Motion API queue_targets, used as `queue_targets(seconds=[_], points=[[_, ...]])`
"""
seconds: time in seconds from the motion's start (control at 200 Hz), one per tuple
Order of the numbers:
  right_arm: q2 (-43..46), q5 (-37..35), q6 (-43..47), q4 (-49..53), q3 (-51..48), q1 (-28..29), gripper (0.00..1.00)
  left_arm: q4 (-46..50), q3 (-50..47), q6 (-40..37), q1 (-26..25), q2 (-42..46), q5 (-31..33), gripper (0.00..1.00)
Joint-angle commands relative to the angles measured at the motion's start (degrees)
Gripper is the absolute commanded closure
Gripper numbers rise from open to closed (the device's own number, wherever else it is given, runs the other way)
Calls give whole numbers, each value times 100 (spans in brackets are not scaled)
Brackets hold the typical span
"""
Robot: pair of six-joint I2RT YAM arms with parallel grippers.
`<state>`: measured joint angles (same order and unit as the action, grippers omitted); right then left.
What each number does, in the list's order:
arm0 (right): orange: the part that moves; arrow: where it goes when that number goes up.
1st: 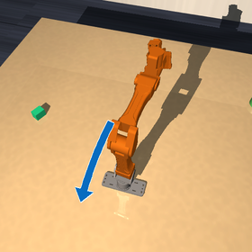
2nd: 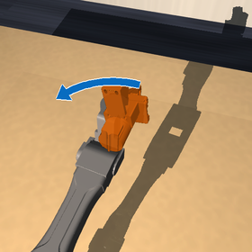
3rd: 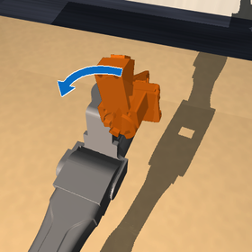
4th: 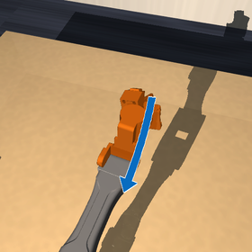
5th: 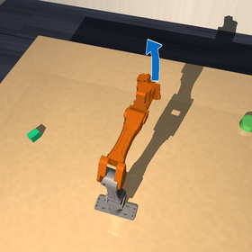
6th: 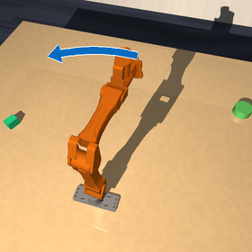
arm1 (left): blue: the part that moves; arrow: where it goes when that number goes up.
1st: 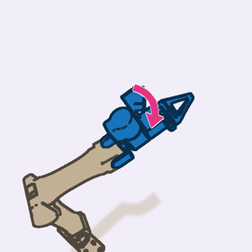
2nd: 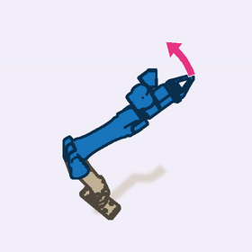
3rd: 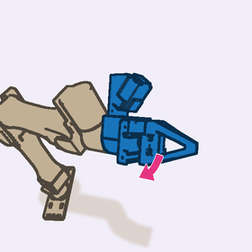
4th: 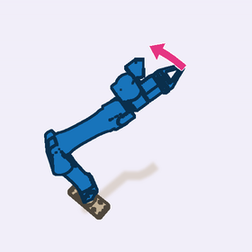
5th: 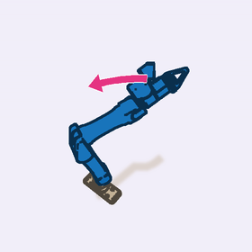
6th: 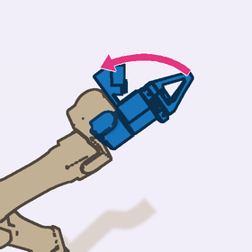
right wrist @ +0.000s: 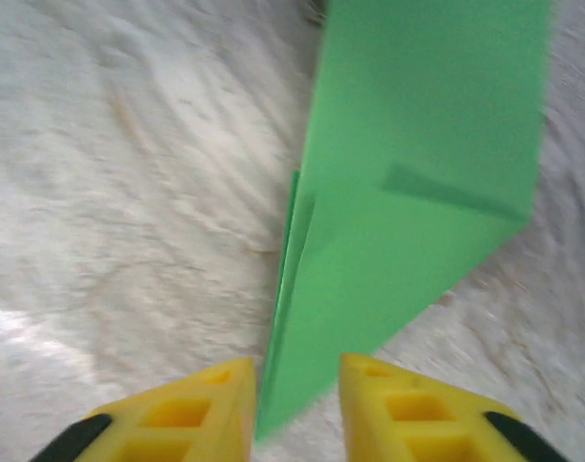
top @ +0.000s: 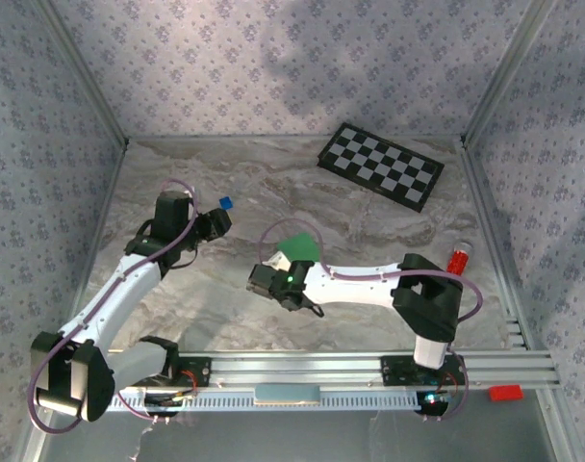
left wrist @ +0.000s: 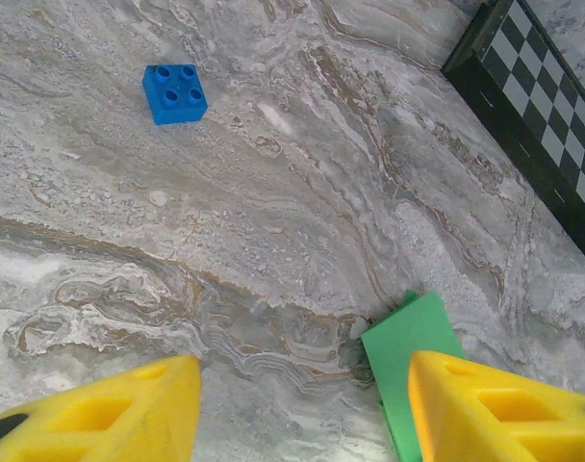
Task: Fold a paper plane with a square sheet of paper (pick it up from the middle)
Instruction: Turn over the paper at the center of the table.
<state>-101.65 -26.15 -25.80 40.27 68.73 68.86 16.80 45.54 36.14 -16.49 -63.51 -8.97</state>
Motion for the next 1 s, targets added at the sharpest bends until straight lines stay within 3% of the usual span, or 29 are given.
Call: queue_targets(seconds=[0.0, 0.17, 0.3, 0.37, 0.605, 0.995], points=[[579, 804, 257, -630, -302, -164, 61, 34, 42, 50, 31, -9, -59, 41], [1670, 1416, -303, -1709, -1238, -852, 59, -70, 1, 86, 32, -129, -393, 43], [2280, 3541, -939, -3401, -2487, -2097, 75, -148, 25, 88, 23, -338, -773, 50], [2367, 4057, -1398, -4050, -2914, -2506, 84, -208, 36, 117, 23, -461, -973, 55], [1961, 4563, -1627, -4254, -3001, -2874, 91, -362, 128, 184, -27, -852, -1426, 69], [989, 4878, -1889, -4645, -2772, -2780, 95, -383, 239, 166, -100, -1158, -1737, 75]])
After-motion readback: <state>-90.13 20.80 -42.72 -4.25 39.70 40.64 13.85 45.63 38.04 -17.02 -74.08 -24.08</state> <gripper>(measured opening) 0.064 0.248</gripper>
